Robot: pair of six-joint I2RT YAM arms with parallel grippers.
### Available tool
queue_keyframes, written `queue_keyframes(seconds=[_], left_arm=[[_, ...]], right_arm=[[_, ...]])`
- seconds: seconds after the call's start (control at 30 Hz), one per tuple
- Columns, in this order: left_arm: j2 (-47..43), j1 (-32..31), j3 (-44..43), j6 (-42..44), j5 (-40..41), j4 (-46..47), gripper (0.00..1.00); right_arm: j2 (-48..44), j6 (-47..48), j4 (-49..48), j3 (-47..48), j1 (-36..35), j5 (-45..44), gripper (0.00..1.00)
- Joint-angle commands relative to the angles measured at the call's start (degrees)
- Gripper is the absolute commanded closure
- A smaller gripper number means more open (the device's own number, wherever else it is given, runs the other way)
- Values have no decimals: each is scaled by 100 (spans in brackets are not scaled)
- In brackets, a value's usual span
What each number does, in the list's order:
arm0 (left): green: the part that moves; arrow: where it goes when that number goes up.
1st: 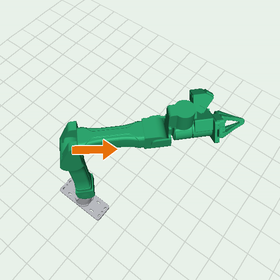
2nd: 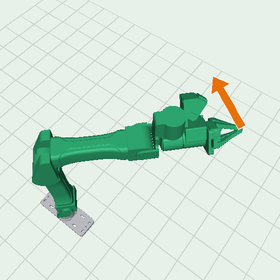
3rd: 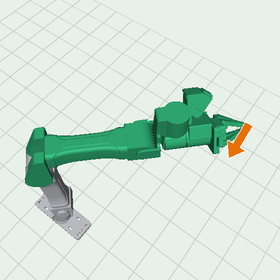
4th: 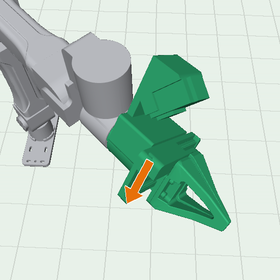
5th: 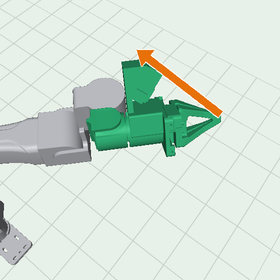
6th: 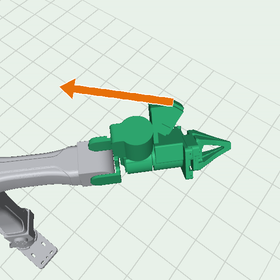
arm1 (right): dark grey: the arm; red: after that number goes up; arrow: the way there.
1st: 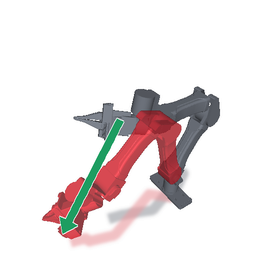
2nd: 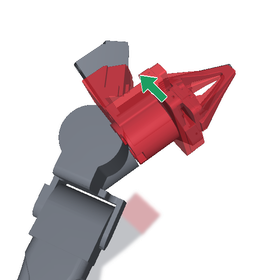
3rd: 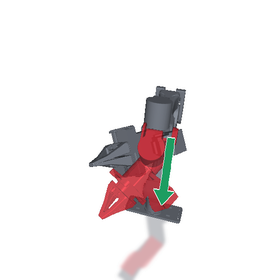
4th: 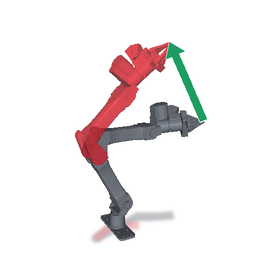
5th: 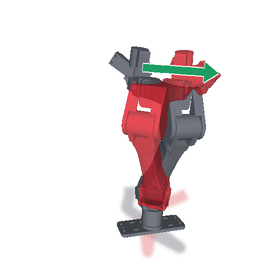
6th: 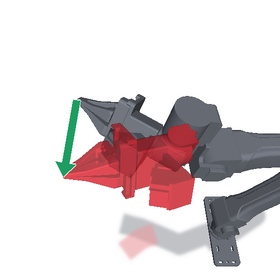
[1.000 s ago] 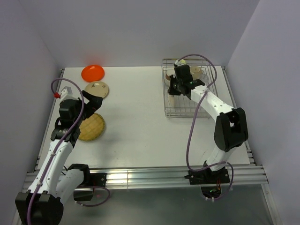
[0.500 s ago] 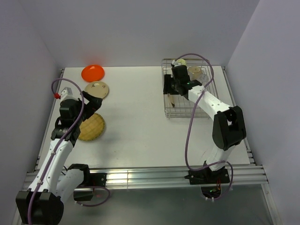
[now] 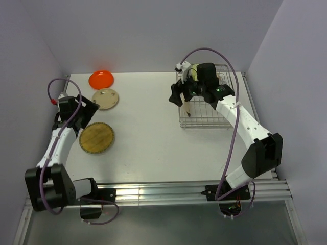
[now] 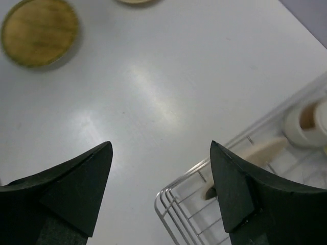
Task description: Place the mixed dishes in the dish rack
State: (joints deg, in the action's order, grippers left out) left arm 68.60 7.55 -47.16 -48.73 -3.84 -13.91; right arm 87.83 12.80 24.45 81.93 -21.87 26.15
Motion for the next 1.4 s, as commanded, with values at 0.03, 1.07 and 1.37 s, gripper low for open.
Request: queue_keyframes(seconds=[0.03, 1.07, 1.37], left_arm=[[934, 693, -162, -470, -1178, 817, 12], [5155, 880, -2527, -655, -1717, 1417, 72], [4584, 818, -2369, -164, -2146, 1418, 100]], right_arm=[[-74, 2136, 877, 69, -10, 2551, 19], [234, 2306, 983, 297, 7, 2623, 21], [-38, 4246, 2248, 596, -98, 2799, 20]])
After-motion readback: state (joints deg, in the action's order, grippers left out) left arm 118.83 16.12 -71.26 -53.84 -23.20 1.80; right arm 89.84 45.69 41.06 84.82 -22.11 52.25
